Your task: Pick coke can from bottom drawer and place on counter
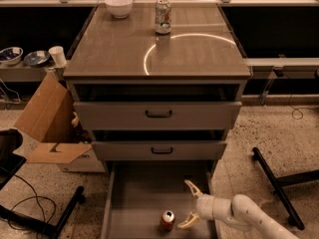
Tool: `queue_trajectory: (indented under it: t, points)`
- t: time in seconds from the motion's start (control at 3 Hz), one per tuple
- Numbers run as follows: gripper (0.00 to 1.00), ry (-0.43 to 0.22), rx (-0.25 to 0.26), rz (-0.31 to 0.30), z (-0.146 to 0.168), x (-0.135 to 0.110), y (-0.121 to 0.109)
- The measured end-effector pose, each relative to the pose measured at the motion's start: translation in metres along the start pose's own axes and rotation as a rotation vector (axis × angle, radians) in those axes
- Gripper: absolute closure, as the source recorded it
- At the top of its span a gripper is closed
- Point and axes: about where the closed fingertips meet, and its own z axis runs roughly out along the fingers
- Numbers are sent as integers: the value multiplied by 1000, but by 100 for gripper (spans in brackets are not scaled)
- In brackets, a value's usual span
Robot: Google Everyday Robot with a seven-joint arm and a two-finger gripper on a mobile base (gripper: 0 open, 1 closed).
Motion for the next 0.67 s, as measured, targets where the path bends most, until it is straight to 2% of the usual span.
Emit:
queue_trajectory:
  t: [0.67]
  points:
    - [0, 28, -93, 29, 40, 58, 24]
